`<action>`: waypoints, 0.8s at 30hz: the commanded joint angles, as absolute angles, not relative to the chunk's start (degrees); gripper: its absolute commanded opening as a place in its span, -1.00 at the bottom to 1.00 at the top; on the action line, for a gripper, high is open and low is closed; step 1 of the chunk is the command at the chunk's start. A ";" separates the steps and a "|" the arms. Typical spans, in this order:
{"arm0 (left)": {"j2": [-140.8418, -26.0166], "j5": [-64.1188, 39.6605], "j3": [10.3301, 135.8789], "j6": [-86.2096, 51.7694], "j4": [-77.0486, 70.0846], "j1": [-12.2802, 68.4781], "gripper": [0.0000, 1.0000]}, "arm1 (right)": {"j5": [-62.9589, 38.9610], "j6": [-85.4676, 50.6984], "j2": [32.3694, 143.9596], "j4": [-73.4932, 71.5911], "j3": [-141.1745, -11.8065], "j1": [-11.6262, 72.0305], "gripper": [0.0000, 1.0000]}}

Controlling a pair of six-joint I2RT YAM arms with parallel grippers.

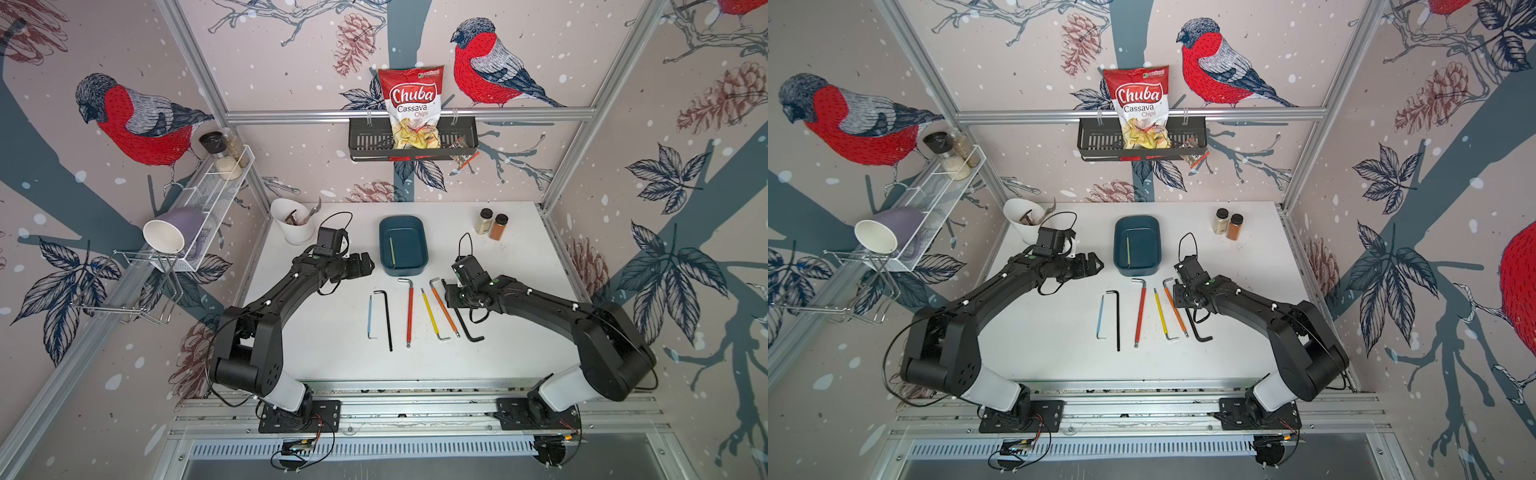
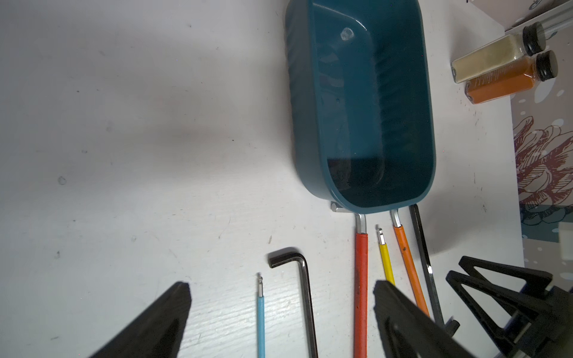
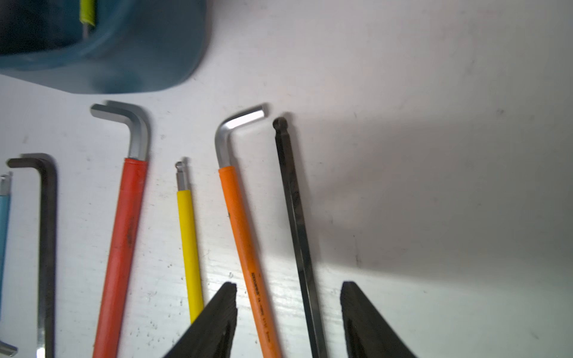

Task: Put the hex key on the desktop into the storage box
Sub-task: Pick up the Allen key from the center of the board.

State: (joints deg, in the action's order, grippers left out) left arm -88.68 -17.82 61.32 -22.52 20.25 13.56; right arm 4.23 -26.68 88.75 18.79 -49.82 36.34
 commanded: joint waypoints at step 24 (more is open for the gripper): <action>-86.89 -17.14 61.54 -22.25 20.86 13.62 0.91 | 8.79 -34.84 97.34 16.73 -45.65 39.72 -0.55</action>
State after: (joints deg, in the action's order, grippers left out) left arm -87.61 -17.39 61.82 -22.15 20.51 13.56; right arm 13.58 -32.36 96.33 13.21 -47.33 39.38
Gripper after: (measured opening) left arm 0.955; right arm 0.253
